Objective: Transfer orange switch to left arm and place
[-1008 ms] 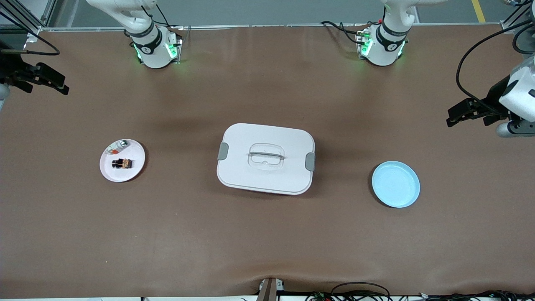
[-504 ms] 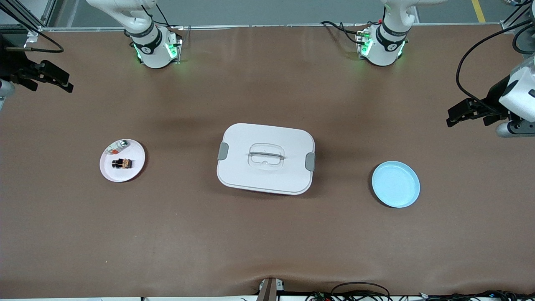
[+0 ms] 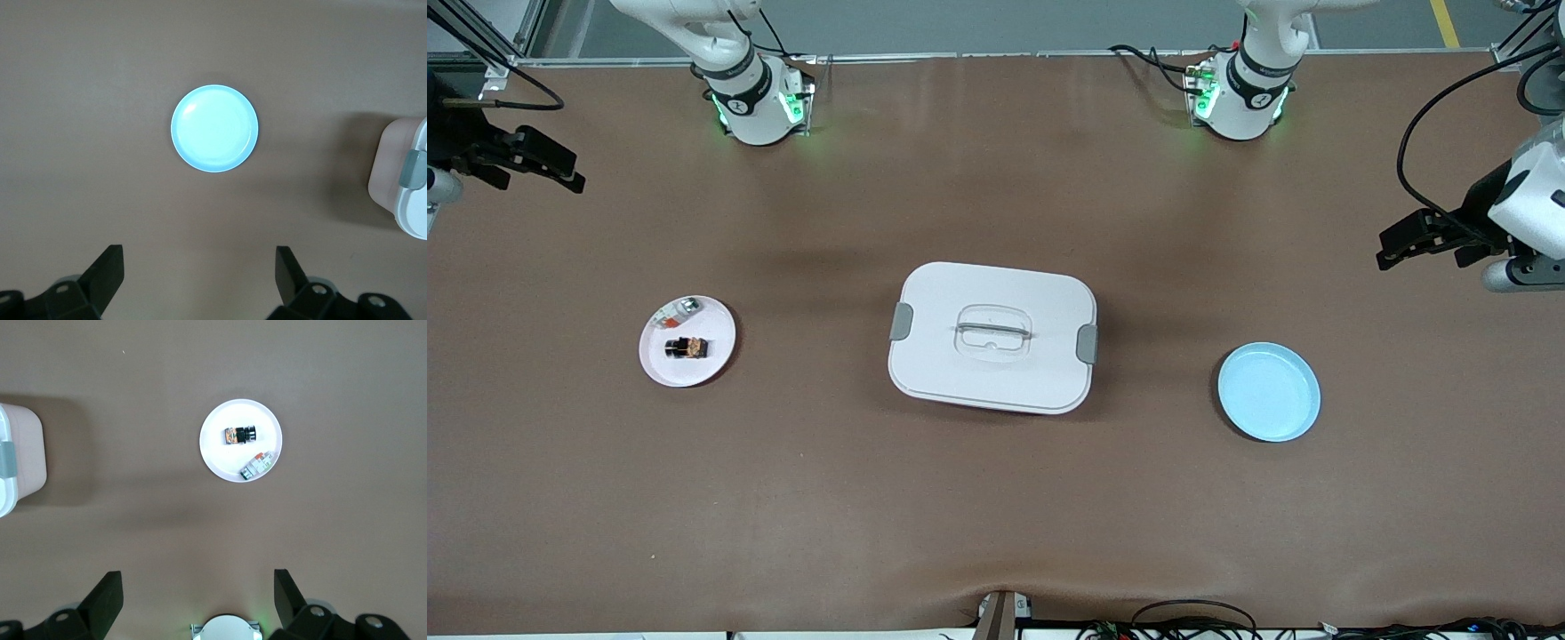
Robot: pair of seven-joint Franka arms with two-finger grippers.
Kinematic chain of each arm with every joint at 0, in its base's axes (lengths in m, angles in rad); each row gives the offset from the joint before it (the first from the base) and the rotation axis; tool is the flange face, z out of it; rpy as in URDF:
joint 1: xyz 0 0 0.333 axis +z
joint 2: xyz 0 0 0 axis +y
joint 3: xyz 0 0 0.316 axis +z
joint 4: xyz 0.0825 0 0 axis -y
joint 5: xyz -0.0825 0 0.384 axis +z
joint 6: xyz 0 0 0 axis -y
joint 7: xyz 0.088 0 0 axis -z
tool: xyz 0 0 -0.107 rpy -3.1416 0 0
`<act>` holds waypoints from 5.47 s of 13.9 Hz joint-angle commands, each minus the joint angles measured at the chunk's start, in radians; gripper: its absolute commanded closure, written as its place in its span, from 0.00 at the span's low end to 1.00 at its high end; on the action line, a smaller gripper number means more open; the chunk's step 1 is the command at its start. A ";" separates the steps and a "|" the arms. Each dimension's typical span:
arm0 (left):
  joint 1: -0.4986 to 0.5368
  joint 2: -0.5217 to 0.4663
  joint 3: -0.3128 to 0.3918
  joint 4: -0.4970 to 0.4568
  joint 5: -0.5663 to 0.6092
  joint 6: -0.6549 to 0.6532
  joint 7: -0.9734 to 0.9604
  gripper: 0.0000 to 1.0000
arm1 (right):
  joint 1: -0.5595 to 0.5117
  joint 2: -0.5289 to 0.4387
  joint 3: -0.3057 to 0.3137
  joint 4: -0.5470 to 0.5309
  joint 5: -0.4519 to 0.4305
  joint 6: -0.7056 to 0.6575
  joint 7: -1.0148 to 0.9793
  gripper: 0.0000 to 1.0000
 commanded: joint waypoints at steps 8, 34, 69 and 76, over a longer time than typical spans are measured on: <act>-0.003 0.006 -0.001 0.016 0.011 -0.020 0.013 0.00 | -0.008 0.180 -0.004 0.041 0.001 -0.027 0.002 0.00; 0.000 0.004 -0.001 0.016 0.011 -0.020 0.017 0.00 | -0.040 0.485 -0.009 -0.102 -0.002 0.422 0.015 0.00; -0.001 0.004 -0.001 0.016 0.011 -0.020 0.013 0.00 | -0.081 0.711 -0.005 -0.151 -0.076 0.655 0.020 0.00; 0.000 0.006 -0.001 0.016 0.013 -0.020 0.014 0.00 | -0.086 0.729 -0.007 -0.151 -0.076 0.701 0.020 0.00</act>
